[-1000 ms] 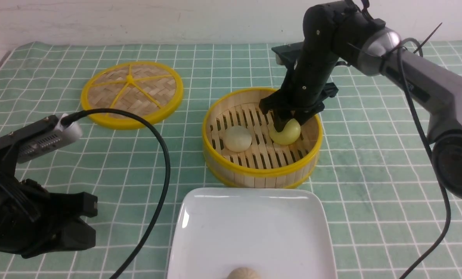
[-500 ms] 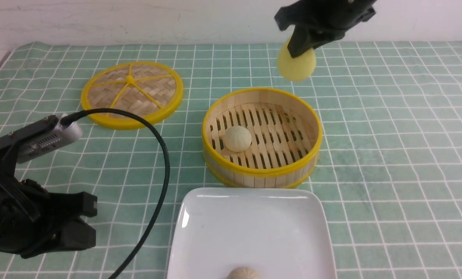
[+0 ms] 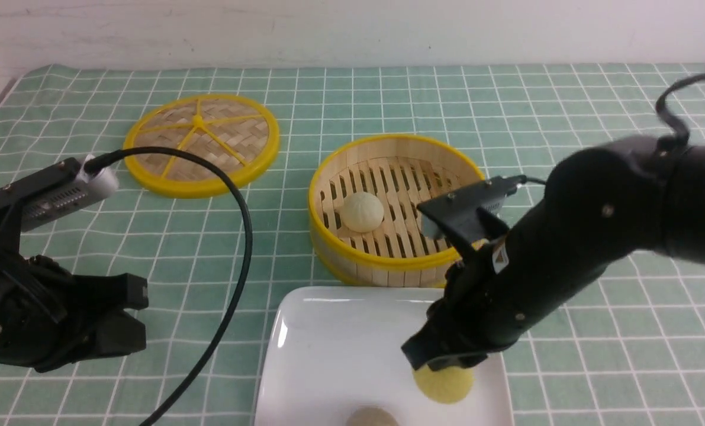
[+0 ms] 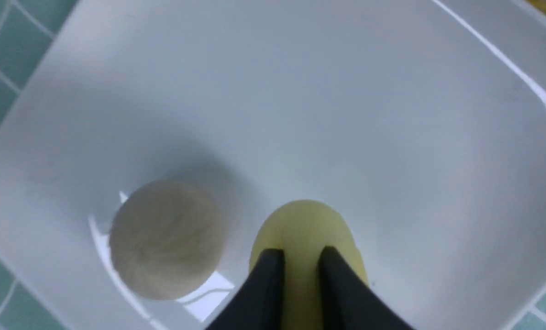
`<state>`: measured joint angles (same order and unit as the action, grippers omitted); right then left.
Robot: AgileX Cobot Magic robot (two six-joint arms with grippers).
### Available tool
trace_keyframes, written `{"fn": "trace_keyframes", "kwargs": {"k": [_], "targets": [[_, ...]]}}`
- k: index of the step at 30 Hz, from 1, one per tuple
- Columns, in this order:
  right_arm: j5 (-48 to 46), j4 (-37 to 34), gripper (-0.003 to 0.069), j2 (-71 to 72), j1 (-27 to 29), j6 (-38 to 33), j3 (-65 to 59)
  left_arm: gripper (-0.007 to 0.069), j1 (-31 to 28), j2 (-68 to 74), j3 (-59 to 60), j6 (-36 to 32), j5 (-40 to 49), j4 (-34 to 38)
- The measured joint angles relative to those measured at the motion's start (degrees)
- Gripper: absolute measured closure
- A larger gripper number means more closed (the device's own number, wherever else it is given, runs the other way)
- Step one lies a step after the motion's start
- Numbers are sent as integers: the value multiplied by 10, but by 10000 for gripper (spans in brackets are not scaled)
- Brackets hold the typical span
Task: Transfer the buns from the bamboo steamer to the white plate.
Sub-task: 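Move the steamed bun from the bamboo steamer onto the white plate with the right gripper, then reach into the bamboo steamer and grasp a bun with the left gripper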
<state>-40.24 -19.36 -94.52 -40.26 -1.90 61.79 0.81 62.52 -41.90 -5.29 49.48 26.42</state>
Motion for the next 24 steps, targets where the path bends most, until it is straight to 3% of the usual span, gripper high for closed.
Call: {"fn": "trace_keyframes", "kwargs": {"k": [6, 7, 8, 11, 15, 17, 18, 19, 21, 24], "targets": [[25, 34, 224, -40, 3, -1, 1, 526, 0, 0, 0, 0, 10, 0], [23, 35, 216, -41, 5, -1, 3, 526, 0, 0, 0, 0, 11, 0], [-15, 52, 164, -40, 13, -1, 25, 524, 0, 1, 0, 0, 16, 0], [-92, 80, 151, -31, 35, -2, 72, 520, 0, 1, 0, 0, 13, 2], [-203, 111, 268, 4, 66, -4, 132, 520, 0, 1, -1, 0, -3, 3], [-269, 136, 440, 50, 87, -4, 156, 526, 0, 8, -12, -6, -10, 4], [-272, 138, 454, 54, 88, -4, 156, 529, 0, 10, -15, -7, -10, 5], [-288, 154, 582, 92, 100, -5, 158, 557, 0, 21, -34, -13, -3, 9], [-295, 165, 651, 127, 112, -4, 152, 596, 1, 42, -63, -30, 18, 23], [-300, 171, 672, 183, 120, 5, 123, 621, 19, 74, -109, -56, 55, 46]]}}
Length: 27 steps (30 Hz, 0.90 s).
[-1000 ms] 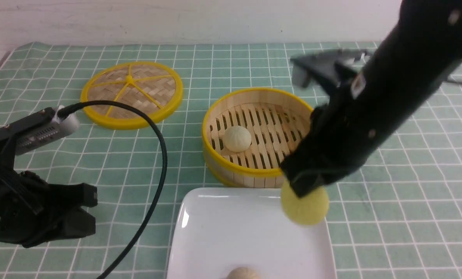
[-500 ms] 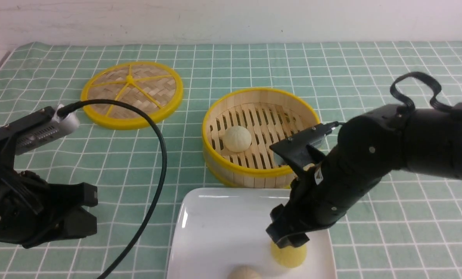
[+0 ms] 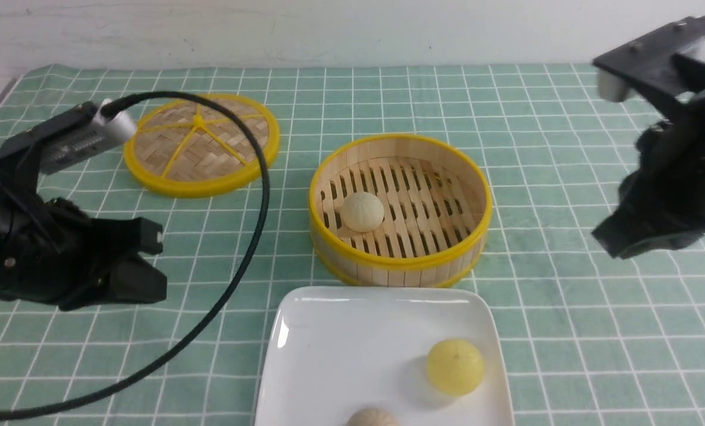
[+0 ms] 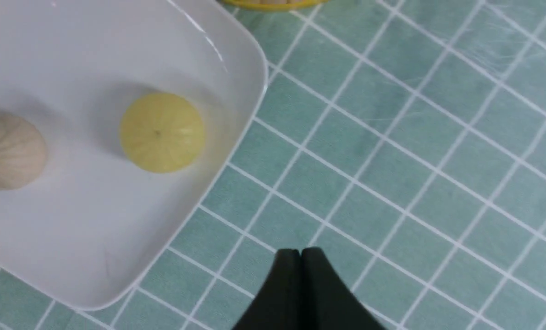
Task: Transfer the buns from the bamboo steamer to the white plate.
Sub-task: 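Reach into the bamboo steamer and grasp a bun with the left gripper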
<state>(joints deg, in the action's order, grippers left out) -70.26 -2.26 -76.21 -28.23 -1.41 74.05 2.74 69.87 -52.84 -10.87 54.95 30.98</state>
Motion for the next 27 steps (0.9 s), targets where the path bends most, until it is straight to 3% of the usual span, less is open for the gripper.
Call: {"fn": "trace_keyframes", "kwargs": {"k": [8, 12, 16, 22, 27], "targets": [[11, -1, 673, 158, 1, 14, -159, 623, 173, 196, -205, -10, 36, 6], [34, -1, 671, 182, 1, 14, -211, 589, 221, 316, -342, 16, 33, -28], [37, -1, 669, 184, 1, 14, -238, 515, 240, 407, -458, 56, 43, -82], [48, -2, 667, 184, 1, 14, -252, 300, 249, 532, -621, 124, 87, -205], [67, -11, 664, 184, 1, 14, -252, 241, 249, 572, -649, 131, 80, -229]]}}
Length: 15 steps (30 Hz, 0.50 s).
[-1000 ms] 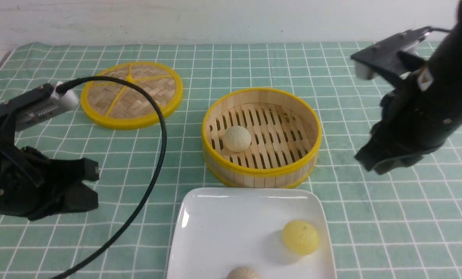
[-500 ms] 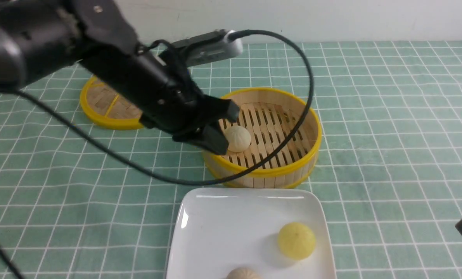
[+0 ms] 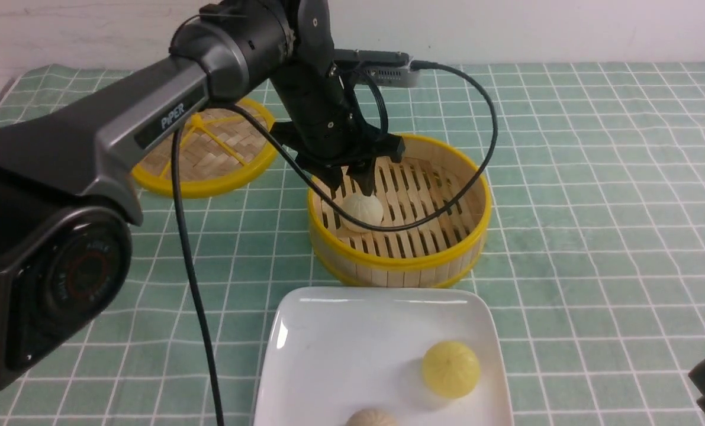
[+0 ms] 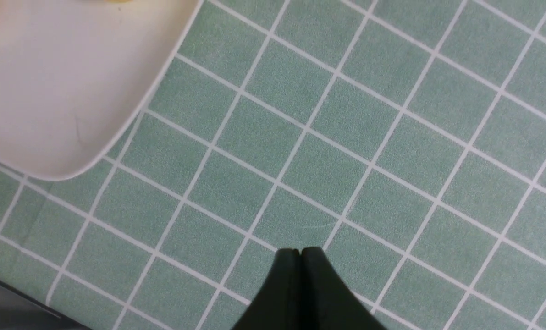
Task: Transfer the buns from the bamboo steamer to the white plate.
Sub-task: 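Reach into the bamboo steamer and grasp a bun with the left gripper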
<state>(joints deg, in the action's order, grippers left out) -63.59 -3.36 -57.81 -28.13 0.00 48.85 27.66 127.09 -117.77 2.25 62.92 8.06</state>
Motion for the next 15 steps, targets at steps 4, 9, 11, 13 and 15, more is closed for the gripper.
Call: {"fn": "trace_keyframes", "kwargs": {"k": [4, 9, 11, 13, 15], "targets": [[18, -8, 661, 0, 0, 0, 0, 238, 0, 19, -1, 0, -12, -1], [28, -8, 659, 0, 0, 0, 0, 304, 0, 36, -2, 1, -16, -1], [32, -8, 657, 0, 0, 0, 0, 403, 0, 44, -3, 2, -8, 3], [33, -8, 657, 0, 0, 0, 0, 498, 0, 44, -5, 2, 0, 4], [33, -8, 655, 0, 0, 0, 0, 575, 0, 36, -7, 2, 12, 5]]}}
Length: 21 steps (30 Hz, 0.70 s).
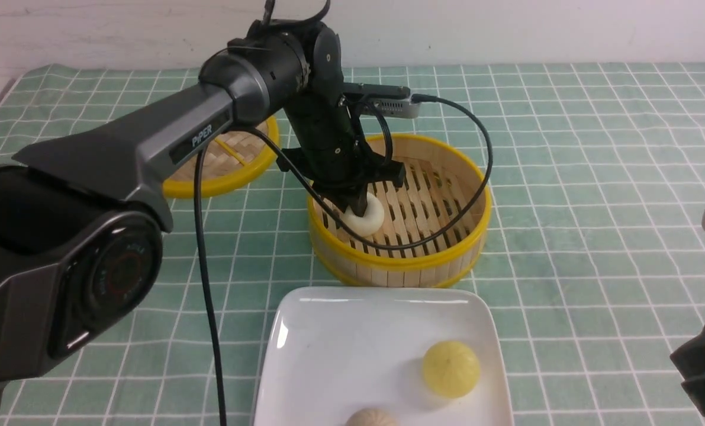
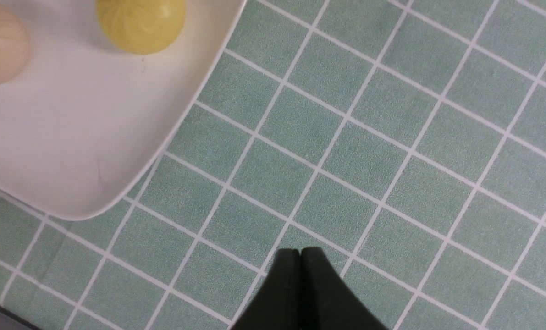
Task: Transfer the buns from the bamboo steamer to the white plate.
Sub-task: 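Reach into the bamboo steamer and grasp a bun with the left gripper, then carry the bun from the bamboo steamer to the plate with the left gripper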
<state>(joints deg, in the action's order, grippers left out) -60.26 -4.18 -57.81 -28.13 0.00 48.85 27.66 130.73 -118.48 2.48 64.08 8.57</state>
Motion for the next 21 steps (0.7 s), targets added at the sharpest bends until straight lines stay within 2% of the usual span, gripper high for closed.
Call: {"fn": "trace_keyframes", "kwargs": {"k": [5, 12, 17, 21], "targets": [[1, 0, 652, 0, 0, 0, 0, 596, 0, -59, -7, 0, 55, 3], [-7, 0, 647, 0, 0, 0, -1, 596, 0, -210, -8, 0, 67, 0], [-34, -5, 643, 11, 0, 9, -1, 596, 0, -301, 115, 0, 69, 9], [-65, -12, 638, 48, 0, 34, -2, 596, 5, -334, 295, -2, 61, 62]]}}
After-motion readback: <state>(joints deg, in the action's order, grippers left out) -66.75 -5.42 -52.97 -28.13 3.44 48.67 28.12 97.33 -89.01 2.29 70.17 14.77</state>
